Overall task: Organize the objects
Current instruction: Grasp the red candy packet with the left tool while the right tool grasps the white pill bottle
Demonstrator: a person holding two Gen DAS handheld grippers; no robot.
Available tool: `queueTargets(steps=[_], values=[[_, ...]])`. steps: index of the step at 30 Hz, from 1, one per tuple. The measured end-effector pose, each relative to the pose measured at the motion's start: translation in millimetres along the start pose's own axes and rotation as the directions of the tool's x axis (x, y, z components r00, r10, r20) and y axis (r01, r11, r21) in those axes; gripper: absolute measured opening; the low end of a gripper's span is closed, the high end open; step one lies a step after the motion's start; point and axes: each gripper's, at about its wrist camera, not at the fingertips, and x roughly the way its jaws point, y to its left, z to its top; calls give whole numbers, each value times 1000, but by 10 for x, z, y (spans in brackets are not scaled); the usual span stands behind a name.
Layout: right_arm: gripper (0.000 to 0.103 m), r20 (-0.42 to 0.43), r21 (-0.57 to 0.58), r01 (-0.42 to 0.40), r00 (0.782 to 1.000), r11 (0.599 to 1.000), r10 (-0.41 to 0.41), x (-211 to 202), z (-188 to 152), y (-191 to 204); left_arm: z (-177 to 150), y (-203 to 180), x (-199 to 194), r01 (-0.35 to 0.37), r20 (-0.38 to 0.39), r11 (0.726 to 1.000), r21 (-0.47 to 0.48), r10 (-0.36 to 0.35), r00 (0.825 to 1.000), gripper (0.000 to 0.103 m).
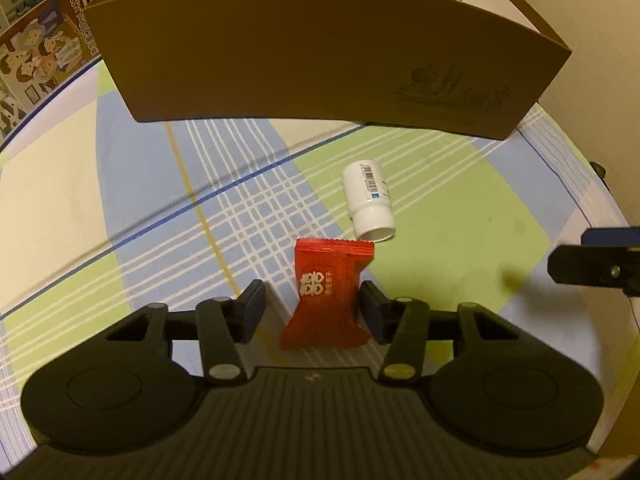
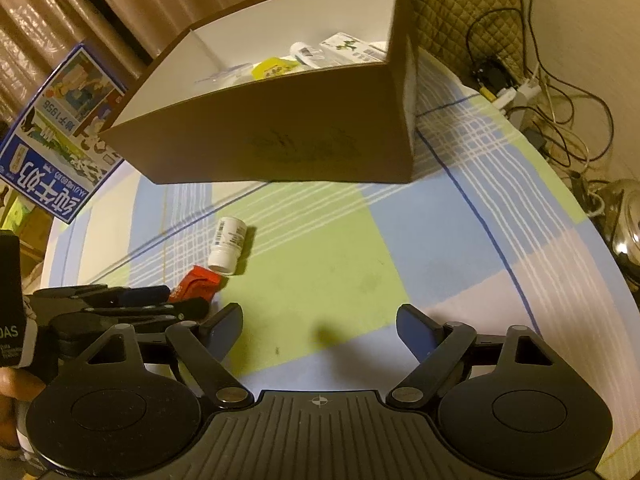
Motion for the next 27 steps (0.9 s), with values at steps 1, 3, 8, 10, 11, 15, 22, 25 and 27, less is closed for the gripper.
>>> queueTargets(steps=[1,3,8,10,11,15,22,25,27], values=[[82,0,-5,-2,1000,1000,2,9,14,21,-4,1,7,-1,-2,1000,0,1,1000,45],[82,0,-16,-7,1000,1000,7,32,45,65,-18,10,1,-4,3,1000,1,4,1000,43],[82,-10,-53,-19,1000,998,18,108,81,196,-43,176,-38,-17,17,999,-47,18,1000,28],[82,-20,-70,-24,1000,997,23,152,91,248,-40,271,-57,-27,16,997,-72,29,999,28],[82,-24,-82,-27,999,996,25,181,95,286,-43,329,-69,-35,17,996,-87,36,999,28],[79,-36,-131,-40,999,991,36,324,113,432,-70,555,-116,-63,19,988,-142,66,998,28],[66,-35,-184,-52,998,982,46,658,248,651,-101,758,-161,-92,12,978,-188,96,995,28],[60,-37,-201,-43,999,979,37,806,319,730,-105,787,-172,-92,12,977,-193,96,995,29],[58,-44,-202,-46,998,978,38,889,359,760,-97,790,-169,-95,12,977,-192,99,995,29]])
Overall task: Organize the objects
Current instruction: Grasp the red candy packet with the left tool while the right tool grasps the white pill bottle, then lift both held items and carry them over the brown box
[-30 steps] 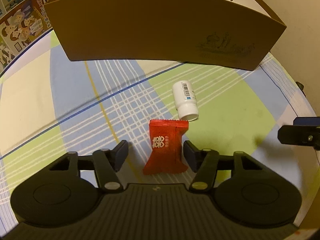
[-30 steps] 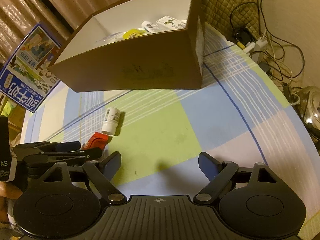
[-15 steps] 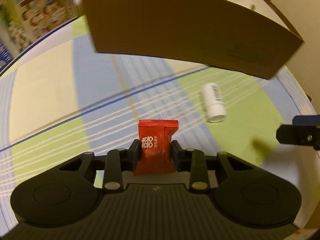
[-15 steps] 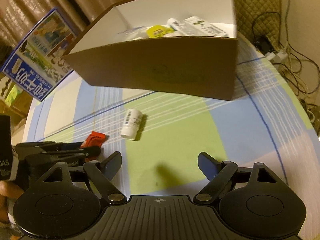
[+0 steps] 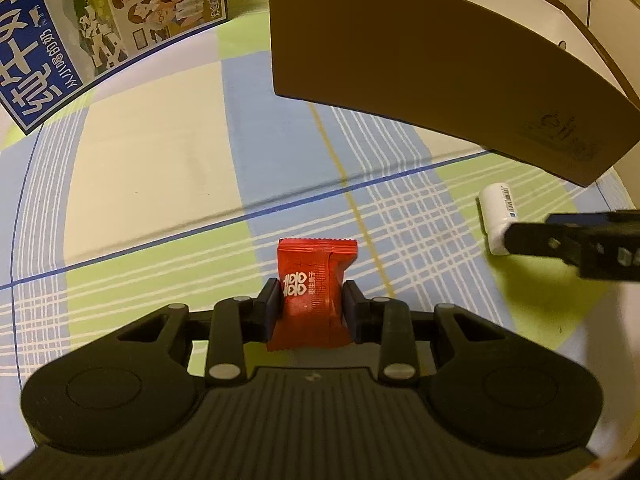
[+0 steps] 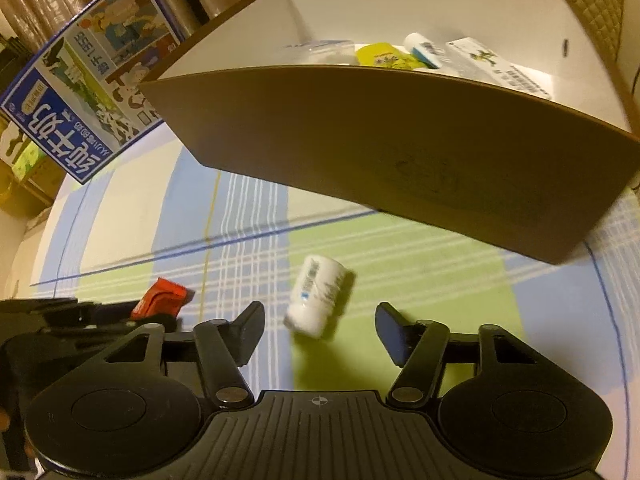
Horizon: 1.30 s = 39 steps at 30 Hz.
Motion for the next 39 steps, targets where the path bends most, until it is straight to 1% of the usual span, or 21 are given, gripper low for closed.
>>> queueTargets(steps=[2,4,5,7,9,15,23,30,36,39], values=[[53,-9,-6,11,1000,1000,-11,89,32,34,10,-1,2,-1,0,1000,2,1,1000,29],[43,-20,-15,21,1000,1000,-22,153,45,52,16,-6,5,-2,0,1000,4,2,1000,29],[41,-16,-21,25,1000,999,-25,175,41,64,20,-3,7,-2,0,1000,4,2,1000,29],[30,-5,-38,32,999,999,-32,190,43,85,30,-4,17,0,0,1000,5,0,1000,29],[25,-4,-62,33,999,998,-33,204,32,115,30,1,18,1,2,1000,5,-1,1000,29],[25,-9,-128,22,1000,992,-24,161,-84,183,13,-4,7,6,2,1000,12,-6,1000,29],[24,-34,-176,17,999,984,-24,-8,-403,221,-164,-76,-91,49,0,998,44,-49,999,28],[24,-62,-167,17,998,986,-28,-204,-688,178,-411,-223,-243,98,-31,991,88,-96,995,28],[24,-85,-164,33,995,986,-48,-354,-873,150,-573,-331,-361,152,-69,983,99,-146,987,28],[24,-89,-164,35,995,986,-50,-394,-931,152,-615,-381,-401,157,-75,981,115,-149,986,28]])
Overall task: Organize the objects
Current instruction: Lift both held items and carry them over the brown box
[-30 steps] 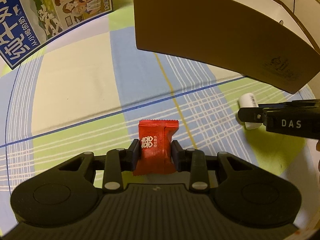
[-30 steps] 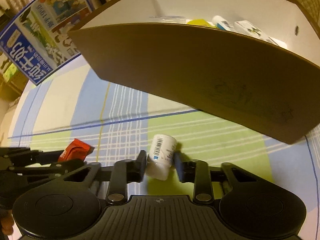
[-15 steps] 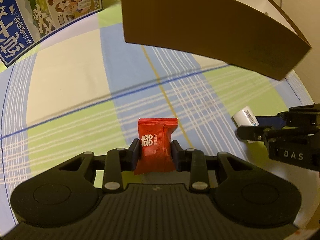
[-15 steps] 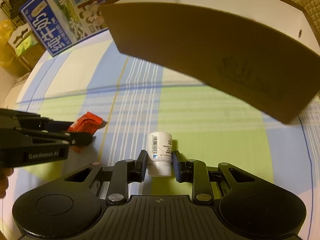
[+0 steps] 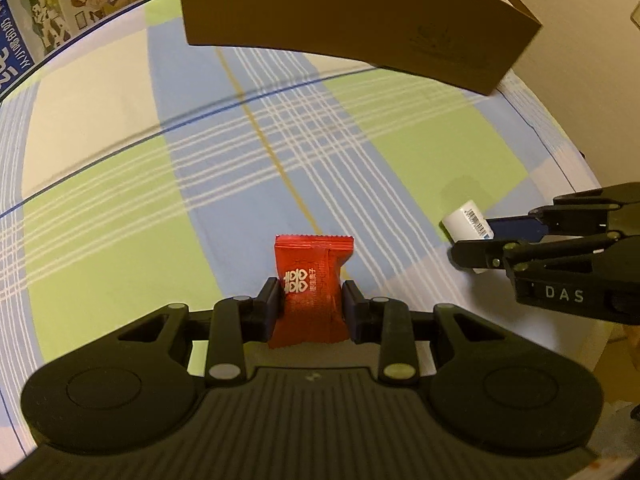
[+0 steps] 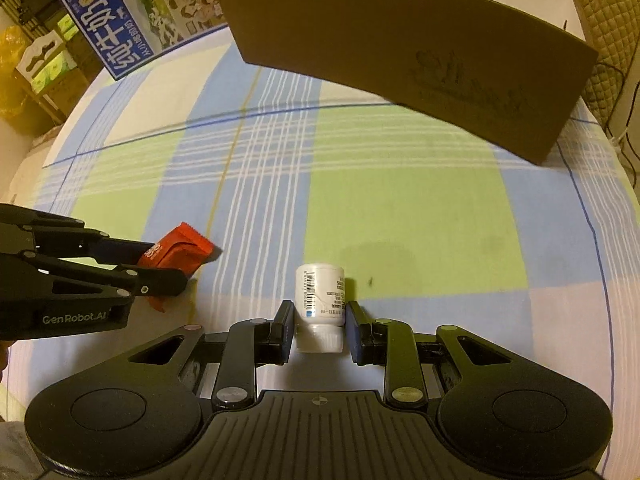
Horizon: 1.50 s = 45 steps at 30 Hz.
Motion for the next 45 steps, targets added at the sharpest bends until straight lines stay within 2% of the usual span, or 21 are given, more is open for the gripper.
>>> queueTargets(steps=[10,24,37,45], values=[[24,18,-2,24,1000,1000,-24,10,-17,59,-1,-87,27,-25,-9,999,31,26,1000,29],[24,48,-95,105,994,990,-101,49,-96,227,-38,-124,14,-46,6,998,38,45,999,25],[24,42,-13,83,996,996,-82,7,-86,150,-57,-34,-33,-30,7,999,20,30,1000,24],[24,67,16,51,996,999,-52,-123,-16,151,29,3,-99,-22,28,1000,16,21,999,24]])
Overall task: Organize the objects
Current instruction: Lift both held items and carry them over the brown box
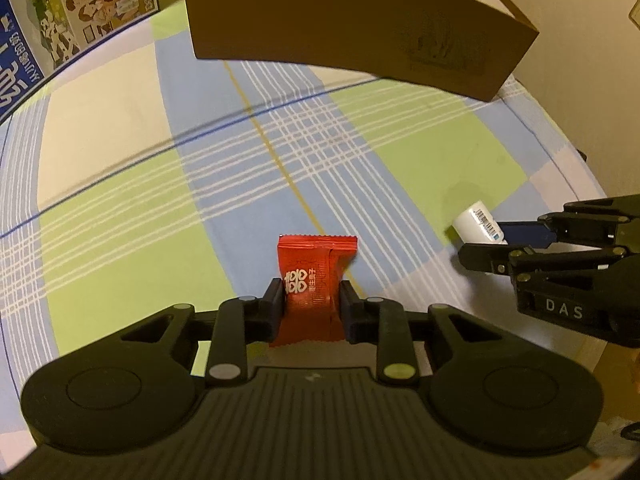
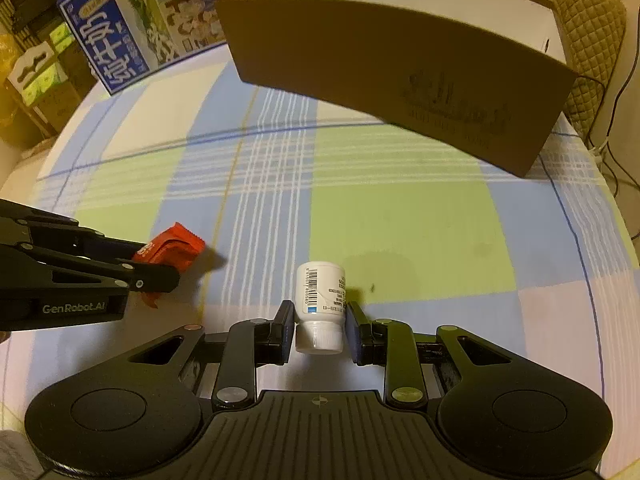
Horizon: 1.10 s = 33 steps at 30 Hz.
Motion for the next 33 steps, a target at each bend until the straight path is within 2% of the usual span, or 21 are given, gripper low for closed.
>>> queueTargets(steps=[17,33], values=[[24,84,-11,-57,995,998,58,-294,348,-7,322,-28,-259,5,86,1000,-1,-5,996,24],[24,210,-15,-60,976,998,61,-607,811,-353,883,-205,-432,-4,180,1000,28,-1,984,24]])
